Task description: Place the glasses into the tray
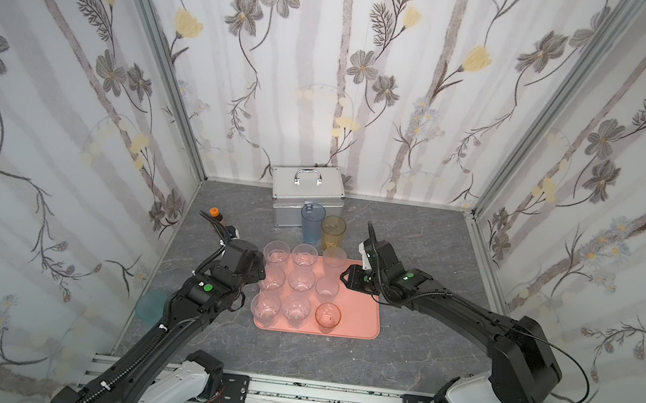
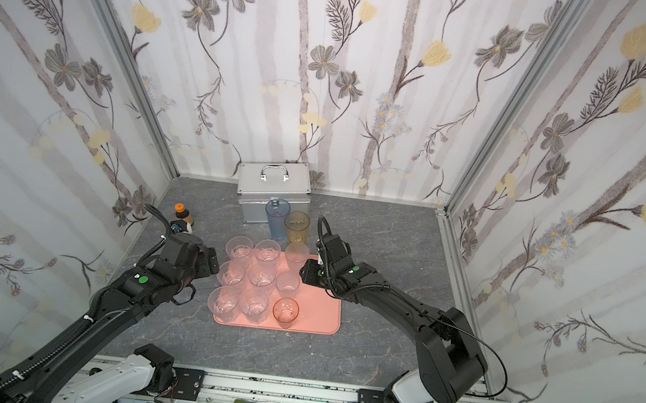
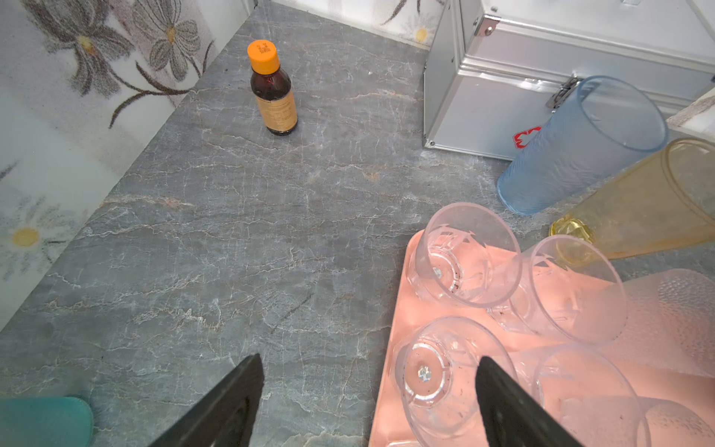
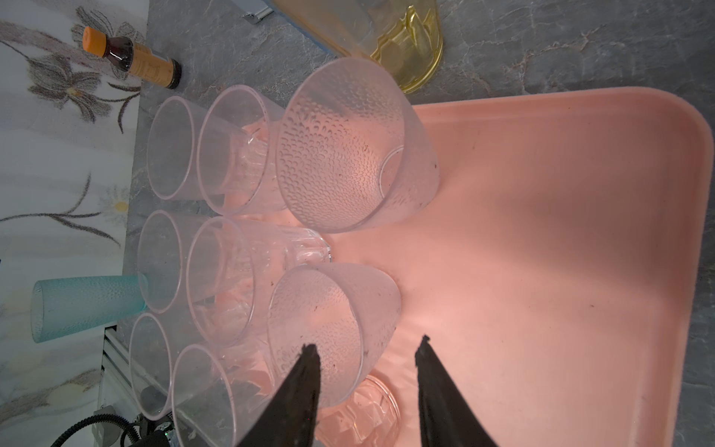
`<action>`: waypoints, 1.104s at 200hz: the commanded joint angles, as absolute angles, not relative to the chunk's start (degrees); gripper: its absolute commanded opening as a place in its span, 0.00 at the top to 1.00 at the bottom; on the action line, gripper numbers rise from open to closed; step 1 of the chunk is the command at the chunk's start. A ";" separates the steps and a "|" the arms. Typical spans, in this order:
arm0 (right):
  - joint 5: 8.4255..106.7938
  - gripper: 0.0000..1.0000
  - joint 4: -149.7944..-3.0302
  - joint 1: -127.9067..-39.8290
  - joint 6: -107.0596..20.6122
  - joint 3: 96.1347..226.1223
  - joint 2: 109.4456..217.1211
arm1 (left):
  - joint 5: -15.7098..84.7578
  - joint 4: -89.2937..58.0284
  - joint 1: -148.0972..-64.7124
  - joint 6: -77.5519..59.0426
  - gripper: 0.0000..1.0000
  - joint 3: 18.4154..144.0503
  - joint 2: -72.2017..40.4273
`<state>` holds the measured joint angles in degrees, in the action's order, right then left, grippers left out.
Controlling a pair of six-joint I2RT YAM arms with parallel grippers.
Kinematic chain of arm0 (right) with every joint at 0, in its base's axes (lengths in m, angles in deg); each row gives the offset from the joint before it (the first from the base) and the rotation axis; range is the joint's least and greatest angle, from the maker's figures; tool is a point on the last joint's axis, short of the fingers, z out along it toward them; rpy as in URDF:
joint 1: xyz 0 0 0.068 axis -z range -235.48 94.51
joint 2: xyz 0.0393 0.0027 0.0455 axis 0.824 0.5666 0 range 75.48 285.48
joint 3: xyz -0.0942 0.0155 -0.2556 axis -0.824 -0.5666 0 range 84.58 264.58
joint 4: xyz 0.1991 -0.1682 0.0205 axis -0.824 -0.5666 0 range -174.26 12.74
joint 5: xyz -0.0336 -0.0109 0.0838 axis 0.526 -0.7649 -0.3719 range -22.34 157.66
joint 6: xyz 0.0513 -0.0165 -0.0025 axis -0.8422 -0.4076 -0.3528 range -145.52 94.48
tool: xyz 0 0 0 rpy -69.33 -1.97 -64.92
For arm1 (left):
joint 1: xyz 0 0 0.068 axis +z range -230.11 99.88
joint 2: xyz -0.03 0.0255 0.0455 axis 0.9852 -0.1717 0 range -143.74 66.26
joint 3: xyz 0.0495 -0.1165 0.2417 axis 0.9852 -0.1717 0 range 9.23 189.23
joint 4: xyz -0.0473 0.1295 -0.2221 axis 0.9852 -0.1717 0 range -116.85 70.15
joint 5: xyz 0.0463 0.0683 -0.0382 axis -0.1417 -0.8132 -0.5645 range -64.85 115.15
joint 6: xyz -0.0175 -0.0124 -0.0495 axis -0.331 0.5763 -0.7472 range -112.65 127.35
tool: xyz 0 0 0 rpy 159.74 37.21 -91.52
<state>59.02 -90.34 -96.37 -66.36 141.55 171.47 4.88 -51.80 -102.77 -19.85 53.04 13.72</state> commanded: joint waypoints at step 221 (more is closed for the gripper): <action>71.50 0.51 -113.18 -89.58 -52.35 191.70 201.62 | 0.53 -30.62 -124.04 -25.29 0.11 58.19 -6.08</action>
